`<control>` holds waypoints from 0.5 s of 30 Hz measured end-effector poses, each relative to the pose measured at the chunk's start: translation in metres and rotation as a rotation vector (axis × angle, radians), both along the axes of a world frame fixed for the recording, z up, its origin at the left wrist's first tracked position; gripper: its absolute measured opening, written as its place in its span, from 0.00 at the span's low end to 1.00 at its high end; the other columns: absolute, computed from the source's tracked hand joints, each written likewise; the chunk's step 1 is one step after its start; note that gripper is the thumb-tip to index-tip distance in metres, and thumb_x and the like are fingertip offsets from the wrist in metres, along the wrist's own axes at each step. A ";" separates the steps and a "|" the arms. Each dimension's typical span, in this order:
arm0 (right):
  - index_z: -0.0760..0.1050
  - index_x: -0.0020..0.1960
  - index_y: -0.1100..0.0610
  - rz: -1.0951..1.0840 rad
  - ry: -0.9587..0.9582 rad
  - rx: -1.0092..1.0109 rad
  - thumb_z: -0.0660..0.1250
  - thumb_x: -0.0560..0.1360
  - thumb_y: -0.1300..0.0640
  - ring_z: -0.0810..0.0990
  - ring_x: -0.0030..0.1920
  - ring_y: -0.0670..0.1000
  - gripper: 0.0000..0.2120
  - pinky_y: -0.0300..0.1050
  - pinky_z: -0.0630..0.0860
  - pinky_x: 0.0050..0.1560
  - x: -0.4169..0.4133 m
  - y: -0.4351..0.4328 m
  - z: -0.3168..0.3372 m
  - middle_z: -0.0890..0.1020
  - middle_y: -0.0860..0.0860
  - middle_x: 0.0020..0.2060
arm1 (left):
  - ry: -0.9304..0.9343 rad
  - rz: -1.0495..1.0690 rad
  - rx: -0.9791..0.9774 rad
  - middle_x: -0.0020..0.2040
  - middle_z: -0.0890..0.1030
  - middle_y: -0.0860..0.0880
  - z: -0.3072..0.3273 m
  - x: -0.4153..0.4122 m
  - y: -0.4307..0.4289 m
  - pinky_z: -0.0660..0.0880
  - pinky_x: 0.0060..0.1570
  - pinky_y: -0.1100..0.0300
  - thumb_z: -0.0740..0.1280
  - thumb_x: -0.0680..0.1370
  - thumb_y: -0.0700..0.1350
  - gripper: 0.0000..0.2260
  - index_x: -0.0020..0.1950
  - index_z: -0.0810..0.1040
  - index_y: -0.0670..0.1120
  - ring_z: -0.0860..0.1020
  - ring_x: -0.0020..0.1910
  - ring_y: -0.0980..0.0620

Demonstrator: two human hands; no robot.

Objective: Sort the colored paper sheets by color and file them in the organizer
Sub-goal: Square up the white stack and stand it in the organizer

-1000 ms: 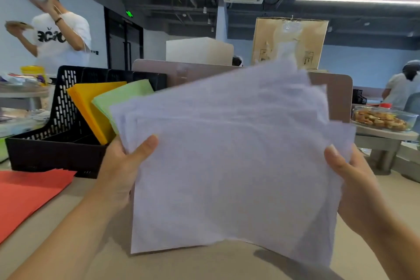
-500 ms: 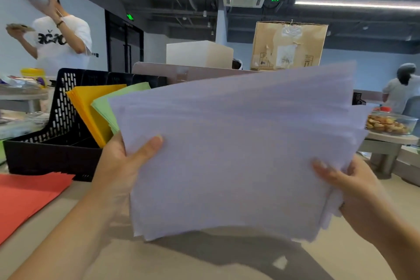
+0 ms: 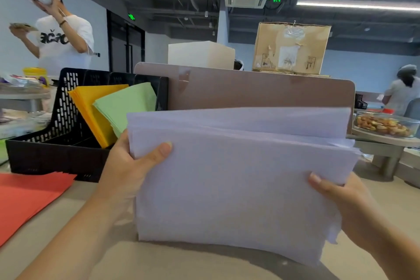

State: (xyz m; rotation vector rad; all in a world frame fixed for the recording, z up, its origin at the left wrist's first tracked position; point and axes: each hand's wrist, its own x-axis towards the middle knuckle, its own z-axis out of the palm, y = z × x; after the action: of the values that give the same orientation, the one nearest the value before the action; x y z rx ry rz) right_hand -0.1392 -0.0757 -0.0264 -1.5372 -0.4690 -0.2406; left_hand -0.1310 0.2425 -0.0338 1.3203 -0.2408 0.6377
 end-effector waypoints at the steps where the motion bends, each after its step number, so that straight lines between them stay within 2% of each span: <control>1: 0.83 0.46 0.50 -0.025 0.035 -0.021 0.83 0.41 0.43 0.85 0.41 0.53 0.34 0.43 0.81 0.35 0.003 -0.001 -0.007 0.85 0.56 0.44 | 0.009 0.000 0.009 0.49 0.85 0.49 -0.001 0.001 0.000 0.80 0.45 0.46 0.81 0.48 0.64 0.36 0.51 0.81 0.52 0.84 0.48 0.45; 3: 0.83 0.45 0.55 -0.066 0.068 -0.039 0.82 0.37 0.39 0.85 0.40 0.54 0.40 0.44 0.81 0.36 0.005 -0.001 -0.015 0.85 0.57 0.43 | -0.005 0.045 0.031 0.45 0.86 0.51 -0.001 0.000 -0.002 0.81 0.40 0.52 0.81 0.52 0.58 0.24 0.44 0.83 0.52 0.85 0.44 0.48; 6: 0.84 0.43 0.52 -0.136 0.004 -0.081 0.78 0.38 0.32 0.85 0.38 0.52 0.39 0.46 0.80 0.36 0.003 0.005 -0.012 0.86 0.54 0.39 | -0.057 0.130 0.015 0.42 0.86 0.54 0.004 -0.005 -0.008 0.81 0.38 0.55 0.75 0.60 0.50 0.09 0.39 0.84 0.53 0.85 0.42 0.52; 9: 0.84 0.42 0.48 -0.116 -0.057 -0.059 0.77 0.40 0.31 0.85 0.37 0.51 0.35 0.44 0.80 0.34 0.001 0.005 0.000 0.86 0.52 0.38 | -0.111 0.154 0.003 0.40 0.85 0.58 0.008 -0.006 -0.007 0.79 0.32 0.64 0.74 0.62 0.50 0.10 0.43 0.81 0.53 0.84 0.39 0.57; 10: 0.83 0.43 0.48 -0.094 -0.050 -0.036 0.79 0.42 0.34 0.85 0.38 0.52 0.33 0.44 0.81 0.35 0.003 0.003 0.001 0.86 0.52 0.40 | -0.097 0.131 0.005 0.41 0.85 0.57 0.008 -0.005 -0.005 0.79 0.32 0.64 0.76 0.62 0.52 0.13 0.44 0.80 0.53 0.84 0.39 0.56; 12: 0.83 0.45 0.48 -0.076 0.010 -0.043 0.80 0.47 0.42 0.85 0.41 0.54 0.27 0.49 0.82 0.40 0.008 -0.002 -0.008 0.85 0.56 0.44 | -0.022 0.051 -0.013 0.44 0.86 0.52 0.000 0.000 0.000 0.80 0.36 0.56 0.80 0.56 0.58 0.22 0.45 0.82 0.51 0.84 0.41 0.51; 13: 0.83 0.46 0.51 -0.084 0.067 -0.064 0.81 0.47 0.43 0.84 0.40 0.56 0.29 0.51 0.80 0.40 0.010 -0.003 -0.017 0.85 0.58 0.44 | 0.030 0.014 -0.028 0.44 0.86 0.50 -0.006 0.004 0.001 0.81 0.38 0.53 0.81 0.54 0.60 0.25 0.44 0.82 0.49 0.85 0.42 0.48; 14: 0.83 0.47 0.56 -0.086 0.141 -0.077 0.82 0.46 0.43 0.83 0.39 0.56 0.32 0.51 0.79 0.40 0.012 -0.005 -0.028 0.85 0.60 0.43 | 0.081 -0.009 -0.040 0.42 0.86 0.48 -0.010 0.005 -0.001 0.81 0.37 0.54 0.81 0.56 0.58 0.22 0.43 0.83 0.47 0.85 0.42 0.47; 15: 0.82 0.47 0.61 -0.085 0.217 -0.073 0.82 0.47 0.43 0.83 0.39 0.56 0.34 0.52 0.78 0.41 0.012 -0.004 -0.038 0.85 0.60 0.43 | 0.101 -0.007 -0.033 0.40 0.86 0.49 -0.014 0.007 -0.004 0.81 0.35 0.57 0.80 0.61 0.53 0.16 0.42 0.83 0.46 0.84 0.42 0.48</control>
State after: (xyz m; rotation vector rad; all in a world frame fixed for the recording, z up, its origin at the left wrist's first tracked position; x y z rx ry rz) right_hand -0.1269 -0.0794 -0.0643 -1.6353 -0.2438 -0.1217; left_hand -0.1243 0.2382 -0.0479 1.3150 -0.1521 0.5648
